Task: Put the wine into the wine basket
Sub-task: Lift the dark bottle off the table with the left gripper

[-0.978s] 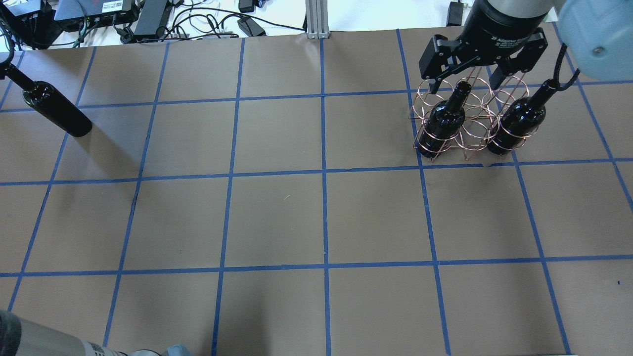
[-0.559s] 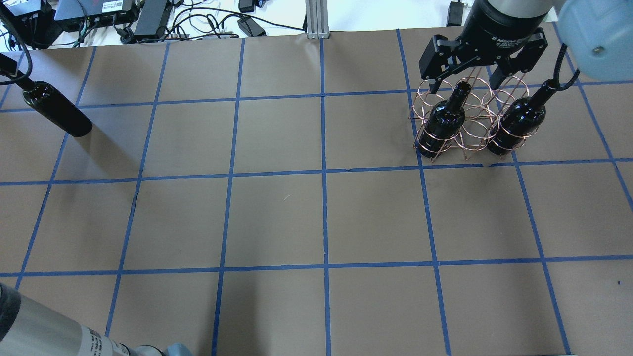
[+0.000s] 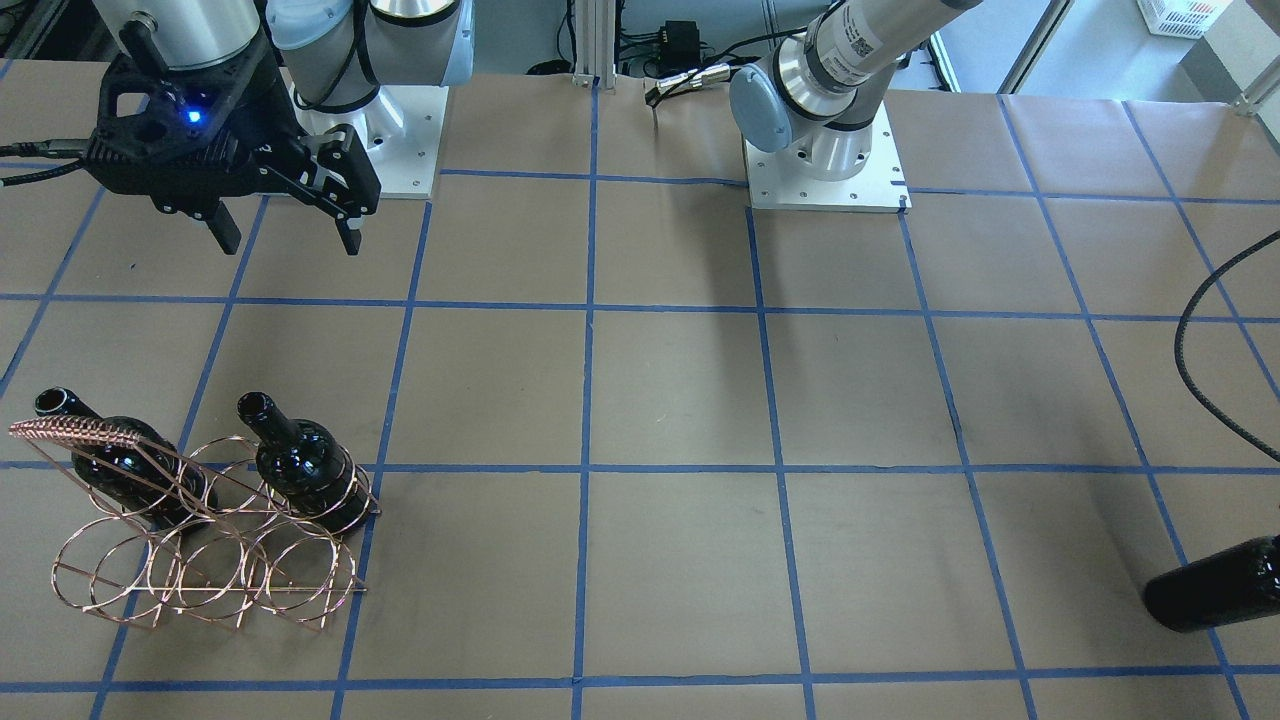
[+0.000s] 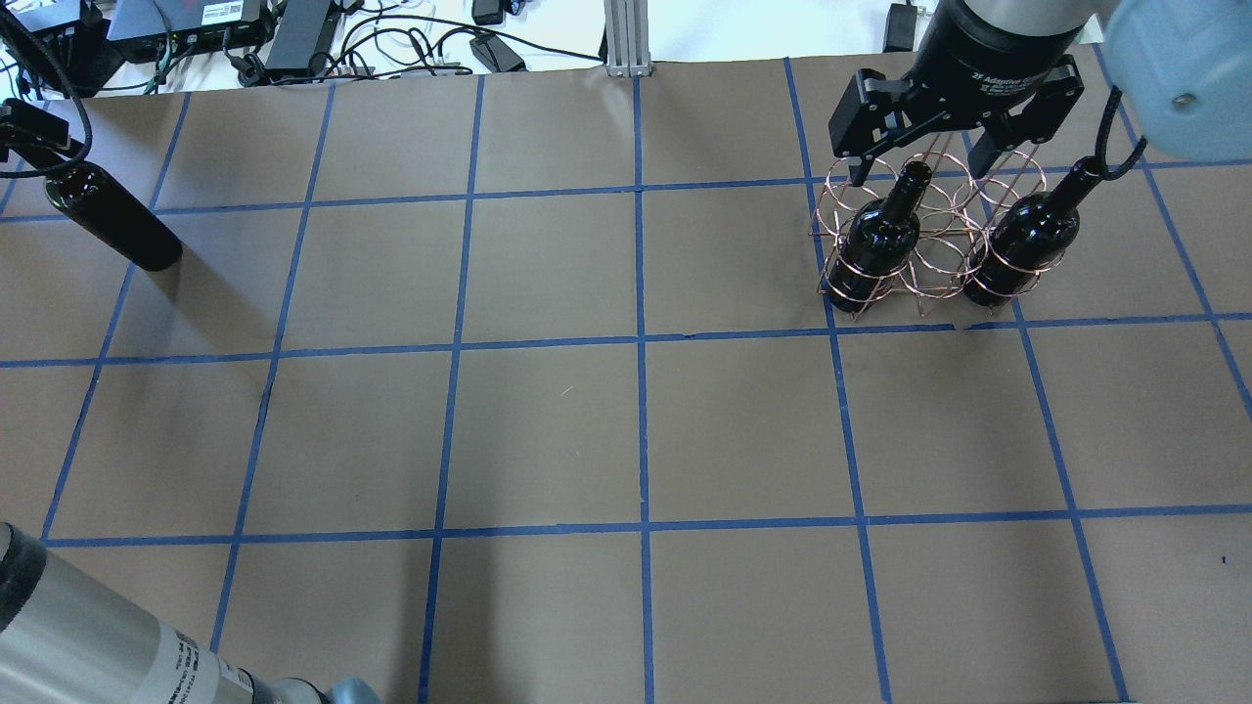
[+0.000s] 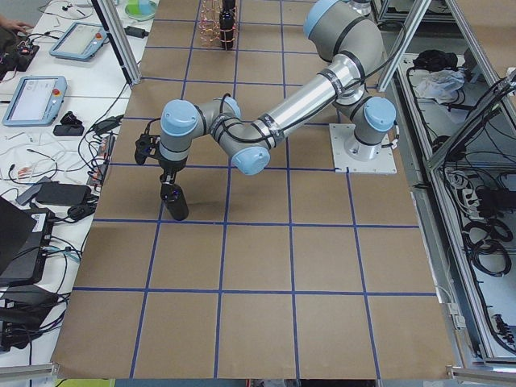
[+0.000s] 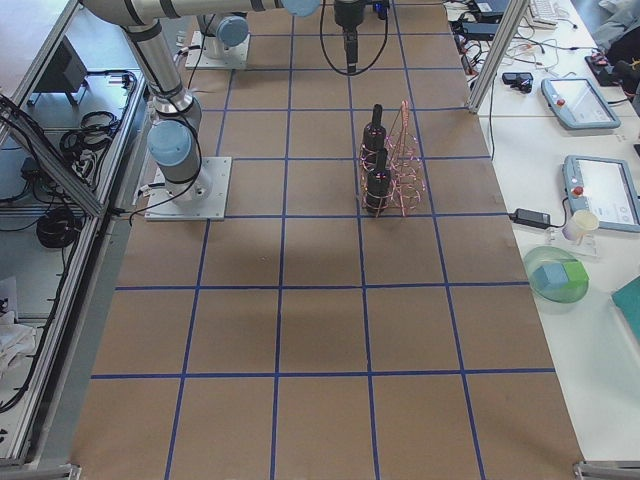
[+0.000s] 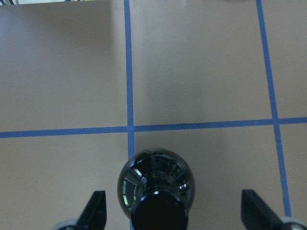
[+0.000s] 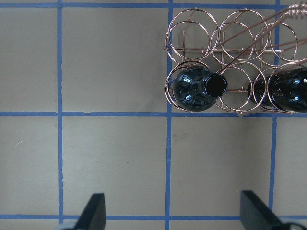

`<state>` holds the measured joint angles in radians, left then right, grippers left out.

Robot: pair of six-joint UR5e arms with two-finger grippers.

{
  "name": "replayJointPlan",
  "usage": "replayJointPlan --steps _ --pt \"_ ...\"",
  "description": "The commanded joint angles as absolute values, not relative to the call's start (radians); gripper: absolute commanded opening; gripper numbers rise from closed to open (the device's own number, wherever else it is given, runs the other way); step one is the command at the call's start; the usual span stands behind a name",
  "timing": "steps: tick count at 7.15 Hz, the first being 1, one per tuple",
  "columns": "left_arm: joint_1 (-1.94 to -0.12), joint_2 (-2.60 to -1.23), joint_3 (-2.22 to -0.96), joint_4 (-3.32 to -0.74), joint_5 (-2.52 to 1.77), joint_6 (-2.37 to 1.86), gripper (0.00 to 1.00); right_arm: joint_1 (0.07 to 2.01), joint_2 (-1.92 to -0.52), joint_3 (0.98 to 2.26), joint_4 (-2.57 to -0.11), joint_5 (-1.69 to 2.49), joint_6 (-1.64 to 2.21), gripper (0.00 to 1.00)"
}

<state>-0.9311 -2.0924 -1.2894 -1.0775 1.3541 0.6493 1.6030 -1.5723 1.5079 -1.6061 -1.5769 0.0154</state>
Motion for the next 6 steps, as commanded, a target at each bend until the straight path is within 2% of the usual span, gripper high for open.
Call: replayJointPlan --steps 1,6 --pt "-0.931 -2.108 -1.287 -1.075 1.341 0.649 0.92 1.603 -1.572 1.508 -1.606 -1.577 0.015 1.0" --pt "-0.931 -2.118 -1.287 -1.032 1.342 0.644 0.87 1.603 -1.572 1.508 -1.606 -1.577 0.015 1.0"
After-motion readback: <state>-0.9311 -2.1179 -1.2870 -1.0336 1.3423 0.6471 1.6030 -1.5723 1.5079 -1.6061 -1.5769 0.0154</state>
